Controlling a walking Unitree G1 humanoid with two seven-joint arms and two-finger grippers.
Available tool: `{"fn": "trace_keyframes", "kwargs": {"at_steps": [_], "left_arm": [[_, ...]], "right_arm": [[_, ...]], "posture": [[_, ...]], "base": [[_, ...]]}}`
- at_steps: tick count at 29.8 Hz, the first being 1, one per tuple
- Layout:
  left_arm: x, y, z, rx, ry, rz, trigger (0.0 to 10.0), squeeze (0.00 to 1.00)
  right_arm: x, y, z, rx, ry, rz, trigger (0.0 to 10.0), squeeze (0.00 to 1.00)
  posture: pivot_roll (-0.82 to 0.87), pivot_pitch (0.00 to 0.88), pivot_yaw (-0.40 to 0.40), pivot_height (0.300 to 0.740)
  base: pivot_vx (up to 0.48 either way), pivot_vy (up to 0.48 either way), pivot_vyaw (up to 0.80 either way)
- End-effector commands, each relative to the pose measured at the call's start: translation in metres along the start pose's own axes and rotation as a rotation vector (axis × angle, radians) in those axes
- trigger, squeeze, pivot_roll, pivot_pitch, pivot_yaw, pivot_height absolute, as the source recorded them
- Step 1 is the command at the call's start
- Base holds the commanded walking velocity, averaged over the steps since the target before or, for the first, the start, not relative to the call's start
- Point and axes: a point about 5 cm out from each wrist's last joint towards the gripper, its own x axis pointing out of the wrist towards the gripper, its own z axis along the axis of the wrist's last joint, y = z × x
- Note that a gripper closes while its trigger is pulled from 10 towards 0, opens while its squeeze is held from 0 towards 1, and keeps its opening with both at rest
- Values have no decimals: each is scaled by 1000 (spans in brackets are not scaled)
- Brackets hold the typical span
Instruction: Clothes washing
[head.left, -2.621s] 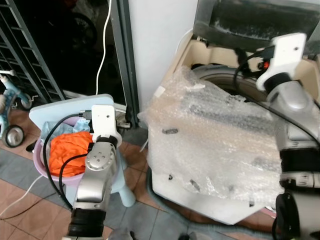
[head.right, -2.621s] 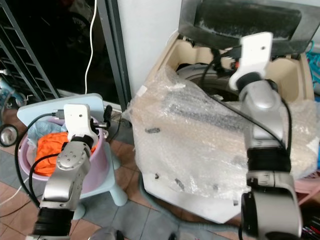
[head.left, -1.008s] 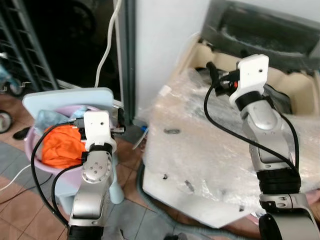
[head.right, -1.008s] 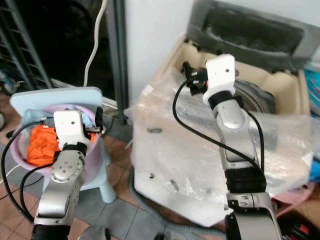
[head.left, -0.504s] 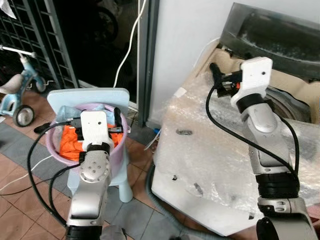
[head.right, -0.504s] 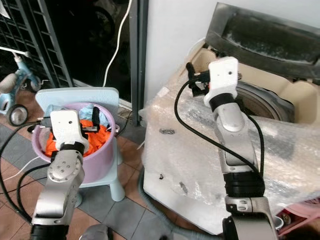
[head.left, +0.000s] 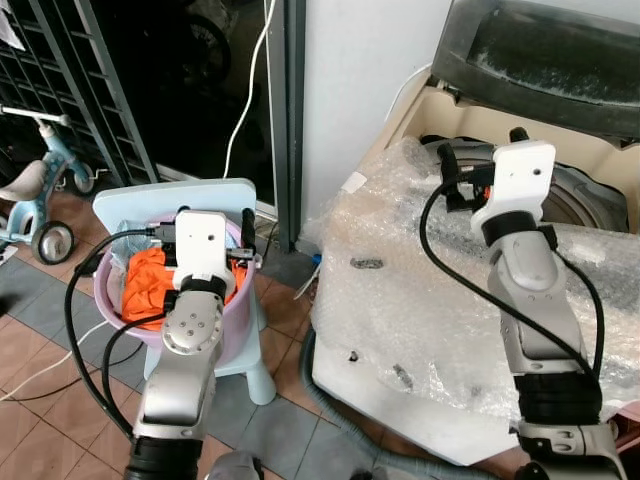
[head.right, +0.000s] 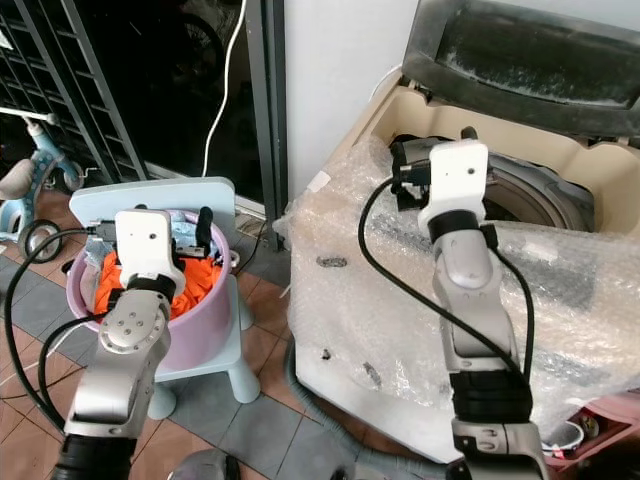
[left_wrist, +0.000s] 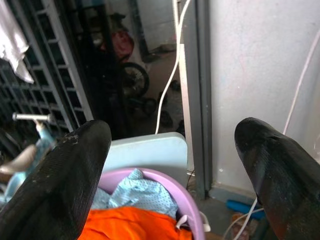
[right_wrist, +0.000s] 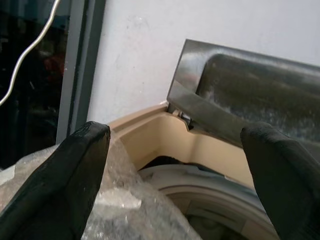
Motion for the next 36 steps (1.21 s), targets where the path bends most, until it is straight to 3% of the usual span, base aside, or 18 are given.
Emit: {"fn": "trace_keyframes", "kwargs": {"at_steps": [1, 6, 14, 26, 36], "left_arm": [[3, 1, 3, 4, -12, -7, 10000, 0], [0, 3, -1, 8, 0, -5, 10000, 0], [-2, -6, -2, -14, 10, -23, 10000, 0], [2, -6, -5, -32, 19, -15, 10000, 0], [3, -8, -8, -46, 23, -18, 10000, 0]], "right_arm": [[0, 0, 9, -5, -35, -10, 10000, 0], [-3, 1, 7, 10, -25, -16, 10000, 0], [-3, 0, 8, 10, -28, -9, 10000, 0], [-3, -1, 7, 16, -26, -13, 10000, 0], [-3, -1, 8, -11, -39, 10, 10000, 0]], "posture": [[-32, 0, 35, 740], [-32, 0, 40, 740], [-33, 0, 35, 740], [-42, 0, 33, 740], [-51, 0, 29, 740]], "base": [[0, 0, 0], [-144, 0, 0], [-247, 0, 0], [-274, 360, 0], [0, 24, 52]]}}
